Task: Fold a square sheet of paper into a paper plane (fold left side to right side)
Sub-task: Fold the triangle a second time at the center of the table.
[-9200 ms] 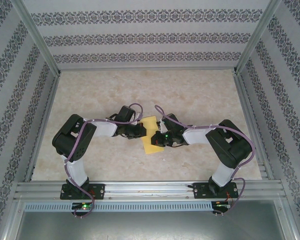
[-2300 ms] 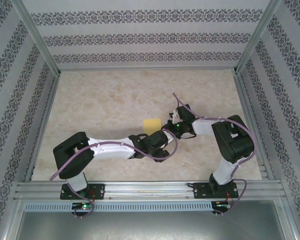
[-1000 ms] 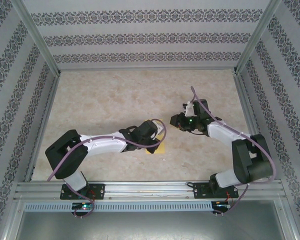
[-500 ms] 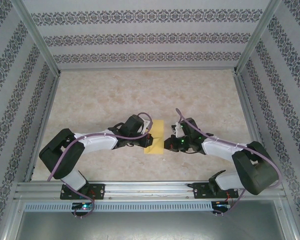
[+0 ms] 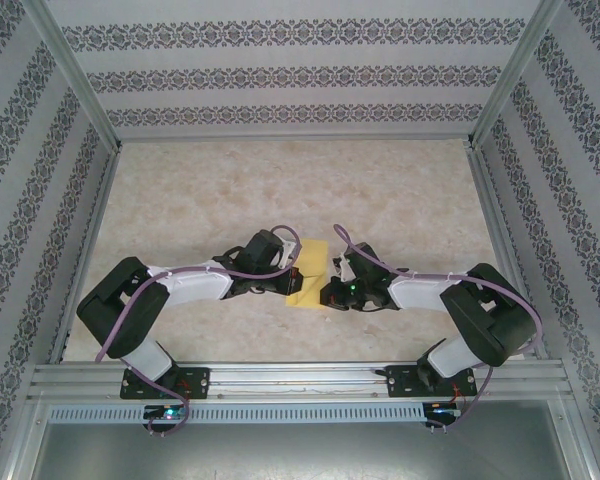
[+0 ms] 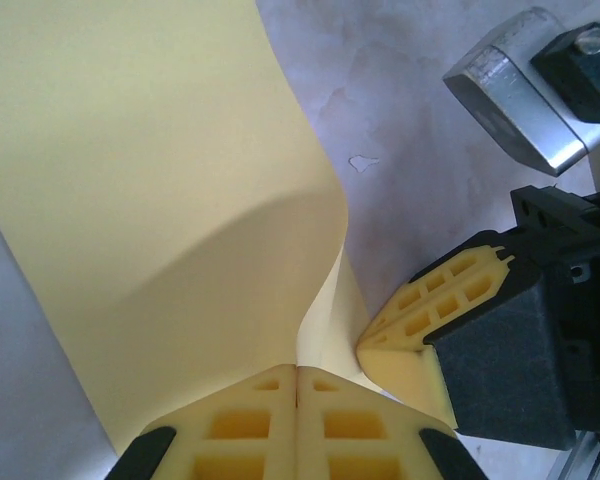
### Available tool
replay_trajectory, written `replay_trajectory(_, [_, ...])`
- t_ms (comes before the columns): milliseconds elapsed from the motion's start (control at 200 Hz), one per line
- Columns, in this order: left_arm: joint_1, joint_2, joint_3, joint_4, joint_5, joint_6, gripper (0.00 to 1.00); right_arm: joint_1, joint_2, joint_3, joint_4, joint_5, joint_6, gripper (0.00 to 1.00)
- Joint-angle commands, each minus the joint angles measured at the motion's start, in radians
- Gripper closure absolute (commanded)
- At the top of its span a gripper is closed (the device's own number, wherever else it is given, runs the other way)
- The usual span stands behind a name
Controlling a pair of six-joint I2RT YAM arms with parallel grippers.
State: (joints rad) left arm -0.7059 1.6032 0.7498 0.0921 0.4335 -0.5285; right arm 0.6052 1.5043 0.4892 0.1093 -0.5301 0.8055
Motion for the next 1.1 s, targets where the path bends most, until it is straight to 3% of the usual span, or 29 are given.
replay_trajectory(0, [0.020,-0.011,0.006,0.009,0.024,0.021,1.00,0.005,0.014,0.012,-0.057,0.045,-0.019,1.00])
replay_trajectory(235, [0.056,0.009,0.039,-0.056,0.084,0.094,1.00,-0.050,0.013,0.041,-0.207,0.044,-0.135,1.00])
replay_trajectory(470, [0.085,0.053,0.067,-0.055,0.136,0.119,1.00,-0.078,0.037,0.077,-0.232,0.009,-0.197,1.00])
replay_trajectory(1099, [0.120,0.144,0.118,-0.081,0.119,0.162,1.00,-0.094,0.079,0.114,-0.263,0.004,-0.239,1.00])
